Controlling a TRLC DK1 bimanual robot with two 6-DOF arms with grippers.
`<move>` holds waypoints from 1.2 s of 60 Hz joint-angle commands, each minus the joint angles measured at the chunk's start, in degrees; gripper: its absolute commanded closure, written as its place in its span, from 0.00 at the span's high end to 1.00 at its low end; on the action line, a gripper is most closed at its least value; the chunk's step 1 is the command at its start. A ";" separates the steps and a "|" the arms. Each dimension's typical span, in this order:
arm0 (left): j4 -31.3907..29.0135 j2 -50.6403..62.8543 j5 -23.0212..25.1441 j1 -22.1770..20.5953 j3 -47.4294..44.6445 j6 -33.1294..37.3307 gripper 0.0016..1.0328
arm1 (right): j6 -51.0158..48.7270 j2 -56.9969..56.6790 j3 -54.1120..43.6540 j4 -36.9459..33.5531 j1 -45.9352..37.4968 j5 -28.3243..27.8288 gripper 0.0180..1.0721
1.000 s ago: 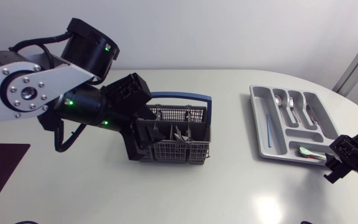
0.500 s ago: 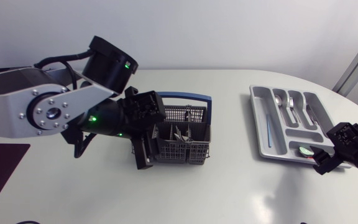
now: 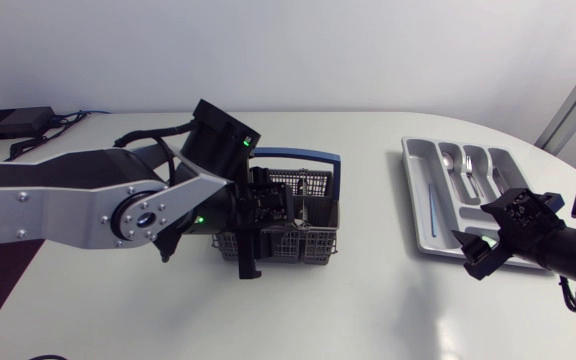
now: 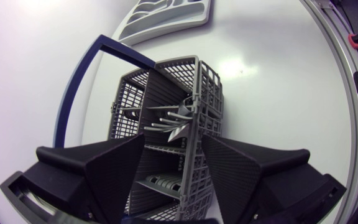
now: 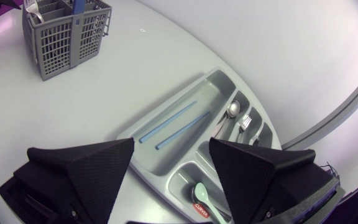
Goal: Unload the cutlery basket into the drawer organizer.
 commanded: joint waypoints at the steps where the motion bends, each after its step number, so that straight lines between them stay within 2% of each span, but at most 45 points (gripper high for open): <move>1: 1.07 1.76 -0.48 0.51 -1.30 2.92 0.54 | 2.78 -0.35 -2.09 -0.64 2.60 1.07 0.83; 8: 2.30 2.29 -0.57 0.59 -2.00 4.41 0.53 | 3.66 -0.35 -2.26 -0.20 5.06 2.82 0.83; 14: 3.18 2.64 -0.75 0.59 -2.35 6.79 0.40 | 4.36 -0.35 -2.09 -0.20 6.20 3.35 0.83; 25: 5.47 3.16 -0.84 0.59 -3.14 9.07 0.32 | 5.06 -1.05 -2.17 -0.46 7.87 4.23 0.83; 32: 6.26 3.25 -0.84 0.68 -3.32 9.34 0.30 | 5.68 -1.32 -2.35 -0.55 9.10 4.93 0.83; 36: 7.05 3.60 -0.84 0.68 -3.76 10.83 0.24 | 5.85 -1.32 -2.35 -0.55 9.72 5.37 0.83; 72: 7.40 3.52 -1.36 0.15 -2.88 10.48 0.22 | 7.52 -3.60 -4.02 -0.73 12.97 6.78 0.83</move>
